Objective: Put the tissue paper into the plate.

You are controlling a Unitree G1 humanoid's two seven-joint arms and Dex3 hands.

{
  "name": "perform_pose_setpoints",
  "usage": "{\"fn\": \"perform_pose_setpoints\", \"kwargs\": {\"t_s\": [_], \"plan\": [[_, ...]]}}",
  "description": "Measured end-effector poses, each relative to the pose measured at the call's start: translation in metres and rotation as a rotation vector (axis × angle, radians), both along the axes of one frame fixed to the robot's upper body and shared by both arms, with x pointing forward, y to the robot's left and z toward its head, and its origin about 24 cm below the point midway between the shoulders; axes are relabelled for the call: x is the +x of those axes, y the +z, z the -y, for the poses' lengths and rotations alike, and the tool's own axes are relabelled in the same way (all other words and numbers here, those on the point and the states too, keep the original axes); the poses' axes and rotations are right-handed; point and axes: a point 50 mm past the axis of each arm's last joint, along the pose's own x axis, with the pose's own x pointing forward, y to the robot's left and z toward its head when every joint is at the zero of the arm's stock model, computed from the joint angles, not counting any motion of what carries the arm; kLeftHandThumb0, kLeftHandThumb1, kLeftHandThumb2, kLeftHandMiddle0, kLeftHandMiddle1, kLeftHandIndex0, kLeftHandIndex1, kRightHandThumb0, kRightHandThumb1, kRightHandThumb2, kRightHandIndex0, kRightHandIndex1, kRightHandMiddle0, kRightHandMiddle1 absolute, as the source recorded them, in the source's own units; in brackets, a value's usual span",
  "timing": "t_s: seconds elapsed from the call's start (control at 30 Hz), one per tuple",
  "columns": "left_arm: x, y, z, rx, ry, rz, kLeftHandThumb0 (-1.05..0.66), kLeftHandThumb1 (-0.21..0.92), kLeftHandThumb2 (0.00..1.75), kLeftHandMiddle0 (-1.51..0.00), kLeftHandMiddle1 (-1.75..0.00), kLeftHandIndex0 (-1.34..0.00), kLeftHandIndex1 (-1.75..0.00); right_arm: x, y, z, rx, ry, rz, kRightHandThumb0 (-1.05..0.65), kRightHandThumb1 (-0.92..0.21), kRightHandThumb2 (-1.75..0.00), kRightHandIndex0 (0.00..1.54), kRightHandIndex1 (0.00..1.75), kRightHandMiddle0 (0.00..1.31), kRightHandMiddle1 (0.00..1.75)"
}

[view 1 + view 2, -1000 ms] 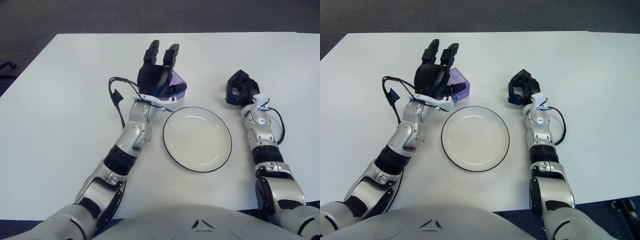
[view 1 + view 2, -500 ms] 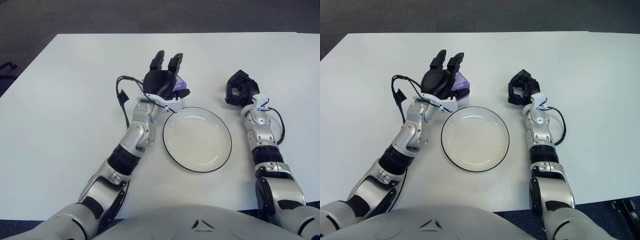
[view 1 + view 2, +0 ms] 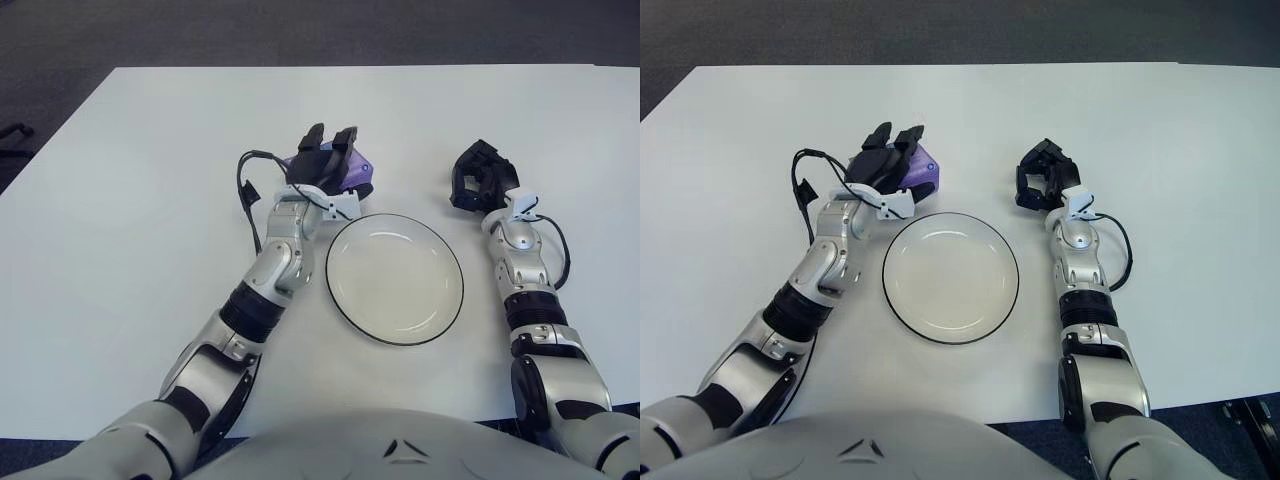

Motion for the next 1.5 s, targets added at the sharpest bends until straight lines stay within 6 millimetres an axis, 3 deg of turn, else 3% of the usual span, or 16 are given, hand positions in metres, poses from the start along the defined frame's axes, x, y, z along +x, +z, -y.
{"fn": "perform_pose_setpoints", "kwargs": {"t_s": [0.87,1.07,1.23,1.27,1.33,1.5], "plan": [[0.011,-0.009,-0.002,0.043,0.099,0.018,-1.05,0.92,0.98,-0.01,0.0,0.0,-0.2,-0.002,0.002,0.0,-0.02,0.009,0.011,-0.46,-0.38,-1.23,1.28,1.75,0.56,1.75],[0.014,-0.011,-0.002,0.048,0.114,0.035,-1.05,0.92,0.97,-0.05,-0.02,0.0,-0.28,-0.003,0.003,0.0,-0.022,0.009,0.013,-0.46,-0.39,-1.23,1.28,1.75,0.56,1.75],[0.014,-0.011,-0.003,0.042,0.122,0.049,-1.05,0.92,0.96,-0.19,-0.11,0.0,-0.39,-0.003,0.003,0.0,-0.023,0.009,0.012,-0.46,-0.39,-1.23,1.28,1.75,0.56,1.75],[0.014,-0.012,-0.002,0.039,0.124,0.051,-1.05,0.92,0.96,-0.17,-0.23,0.0,-0.41,-0.003,0.003,0.0,-0.023,0.009,0.012,-0.46,-0.39,-1.23,1.28,1.75,0.56,1.75],[0.015,-0.012,-0.002,0.03,0.128,0.058,-1.05,0.92,0.95,-0.07,-0.7,0.0,-0.49,-0.003,0.003,0.0,-0.025,0.009,0.012,-0.46,-0.39,-1.23,1.28,1.75,0.56,1.75],[0.015,-0.014,-0.003,0.009,0.137,0.072,-1.03,0.92,0.92,-0.01,-1.21,0.0,-0.64,-0.003,0.002,0.0,-0.028,0.01,0.011,-0.46,-0.38,-1.23,1.29,1.75,0.56,1.75]]}}
